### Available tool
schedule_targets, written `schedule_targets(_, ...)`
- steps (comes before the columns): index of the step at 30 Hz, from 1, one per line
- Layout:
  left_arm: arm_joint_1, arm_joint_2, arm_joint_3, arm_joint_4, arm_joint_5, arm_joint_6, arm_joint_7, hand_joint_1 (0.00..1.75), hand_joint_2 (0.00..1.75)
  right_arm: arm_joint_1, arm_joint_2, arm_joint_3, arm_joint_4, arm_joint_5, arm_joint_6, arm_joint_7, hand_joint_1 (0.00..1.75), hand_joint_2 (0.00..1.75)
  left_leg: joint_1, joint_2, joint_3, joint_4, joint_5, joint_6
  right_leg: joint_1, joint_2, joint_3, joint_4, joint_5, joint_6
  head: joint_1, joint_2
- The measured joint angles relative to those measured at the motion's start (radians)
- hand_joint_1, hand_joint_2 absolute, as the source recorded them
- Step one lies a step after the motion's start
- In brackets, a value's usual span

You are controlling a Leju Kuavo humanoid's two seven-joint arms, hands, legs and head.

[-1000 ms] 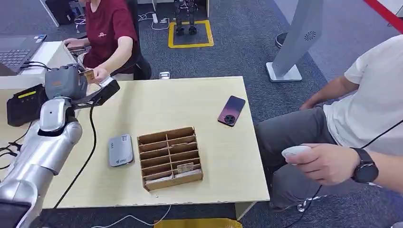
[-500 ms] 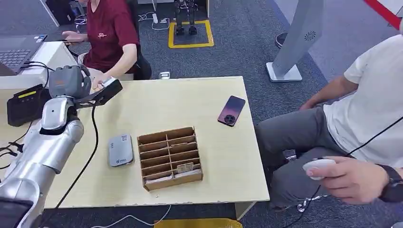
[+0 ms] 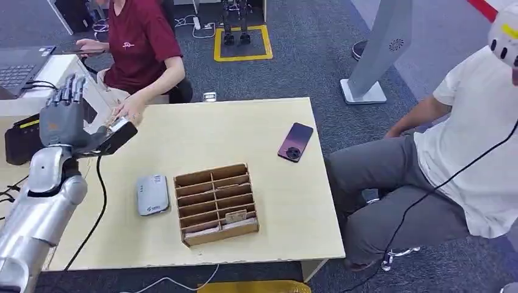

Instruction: Pass the card to the sensor for recognition and then transmit it.

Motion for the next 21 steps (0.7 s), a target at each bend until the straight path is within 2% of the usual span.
schedule_targets(1,0.112,0.031,0.066,-0.071,0.061,0.036,-0.032,0.00,1.75,0.007,0.001,-0.005,0.000,-0.009,-0.002,0.005,0.00,0.00,-0.003,0.009,0.007,-0.002,-0.003,-0.001,-0.003,0.009,0.002,0.000,-0.003,-0.001,0.001,0.000)
schedule_targets(2,0.226,0.043,0.143,-0.134,0.120,0.058,-0.085,0.00,1.75,0.015,0.002,-0.013,0.000,-0.014,-0.002,0.010,0.00,0.00,-0.004,0.016,0.011,-0.003,-0.006,0.001,-0.005,0.016,0.003,0.001,-0.004,-0.001,-0.004,0.000)
schedule_targets(3,0.343,0.038,0.262,-0.202,0.194,0.052,-0.170,0.00,1.75,0.025,0.002,-0.022,0.001,-0.022,-0.002,0.019,0.00,0.00,-0.004,0.019,0.015,-0.003,-0.008,0.000,-0.005,0.020,0.003,0.000,-0.006,0.000,-0.011,0.000)
schedule_targets(4,0.455,0.018,0.373,-0.268,0.272,0.006,-0.258,0.00,1.75,0.038,0.003,-0.030,0.002,-0.025,-0.003,0.029,0.00,0.00,-0.004,0.020,0.014,-0.003,-0.009,0.001,-0.005,0.021,0.003,0.000,-0.008,0.000,-0.013,0.000)
schedule_targets(5,0.530,-0.018,0.495,-0.314,0.313,-0.067,-0.330,0.00,1.75,0.049,0.003,-0.037,0.002,-0.026,-0.004,0.037,0.00,0.00,-0.003,0.019,0.012,-0.002,-0.010,0.003,-0.004,0.021,0.002,0.000,-0.010,0.002,-0.013,0.000)
schedule_targets(6,0.568,-0.057,0.627,-0.344,0.297,-0.145,-0.395,0.00,1.75,0.057,0.003,-0.045,0.002,-0.026,-0.005,0.041,0.00,0.00,-0.002,0.016,0.009,-0.002,-0.010,0.003,-0.004,0.018,0.001,0.000,-0.012,0.002,-0.013,0.000)
schedule_targets(7,0.583,-0.095,0.793,-0.354,0.245,-0.220,-0.446,0.00,1.75,0.061,0.003,-0.050,0.003,-0.023,-0.005,0.046,0.00,0.00,-0.001,0.013,0.007,-0.002,-0.010,0.003,-0.002,0.015,0.001,0.000,-0.012,0.003,-0.011,0.000)
schedule_targets(8,0.584,-0.121,0.940,-0.351,0.201,-0.256,-0.451,0.00,1.75,0.061,0.003,-0.055,0.004,-0.023,-0.006,0.048,0.00,0.00,0.000,0.013,0.006,-0.002,-0.012,0.002,-0.001,0.015,0.001,-0.001,-0.013,0.003,-0.009,0.000)
schedule_targets(9,0.574,-0.135,1.104,-0.317,0.186,-0.252,-0.415,0.00,1.75,0.060,0.003,-0.059,0.004,-0.020,-0.006,0.051,0.00,0.00,0.000,0.013,0.006,-0.002,-0.013,0.000,-0.001,0.014,0.002,-0.001,-0.013,0.001,-0.006,0.000)
schedule_targets(11,0.550,-0.143,1.341,-0.225,0.181,-0.206,-0.375,0.00,1.75,0.059,0.003,-0.066,0.005,-0.018,-0.005,0.053,0.00,0.00,-0.001,0.015,0.010,-0.002,-0.015,0.000,-0.002,0.016,0.003,0.000,-0.013,0.001,-0.014,0.000)
schedule_targets(12,0.549,-0.146,1.436,-0.180,0.199,-0.153,-0.343,0.00,1.75,0.059,0.003,-0.070,0.005,-0.018,-0.006,0.053,0.00,0.00,-0.001,0.014,0.011,-0.002,-0.015,0.000,-0.002,0.015,0.003,-0.001,-0.014,0.001,-0.018,0.000)
schedule_targets(13,0.549,-0.153,1.495,-0.141,0.224,-0.103,-0.288,0.00,1.75,0.059,0.002,-0.071,0.005,-0.018,-0.008,0.052,0.00,0.00,-0.001,0.010,0.010,-0.002,-0.014,0.001,-0.001,0.011,0.003,-0.001,-0.015,0.001,-0.019,0.000)
schedule_targets(14,0.546,-0.163,1.541,-0.090,0.239,-0.036,-0.201,0.00,1.75,0.056,0.002,-0.072,0.005,-0.018,-0.012,0.046,0.00,0.00,-0.001,0.003,0.009,-0.002,-0.013,0.002,-0.002,0.004,0.005,-0.001,-0.015,0.002,-0.018,0.000)
schedule_targets(15,0.546,-0.178,1.579,-0.037,0.237,0.029,-0.116,0.00,1.75,0.051,0.002,-0.074,0.005,-0.020,-0.017,0.044,0.00,1.75,-0.002,-0.002,0.009,-0.002,-0.012,0.003,-0.002,-0.002,0.007,-0.001,-0.017,0.002,-0.018,0.000)
schedule_targets(17,0.546,-0.218,1.635,0.050,0.245,0.130,-0.015,0.00,1.75,0.041,0.002,-0.080,0.004,-0.019,-0.023,0.050,0.00,1.75,-0.003,-0.008,0.011,-0.002,-0.013,0.003,-0.004,-0.007,0.009,-0.002,-0.020,0.004,-0.018,0.000)
schedule_targets(19,0.545,-0.277,1.669,0.122,0.267,0.190,0.014,0.00,1.75,0.035,0.002,-0.089,0.004,-0.024,-0.023,0.064,0.00,1.75,-0.004,-0.014,0.011,-0.002,-0.011,0.006,-0.005,-0.012,0.012,-0.003,-0.021,0.006,-0.018,0.000)
schedule_targets(21,0.539,-0.327,1.686,0.192,0.268,0.220,0.039,0.00,1.75,0.031,0.002,-0.098,0.004,-0.027,-0.022,0.073,0.00,1.75,-0.004,-0.019,0.011,-0.001,-0.011,0.006,-0.005,-0.018,0.015,-0.003,-0.021,0.007,-0.017,0.000)
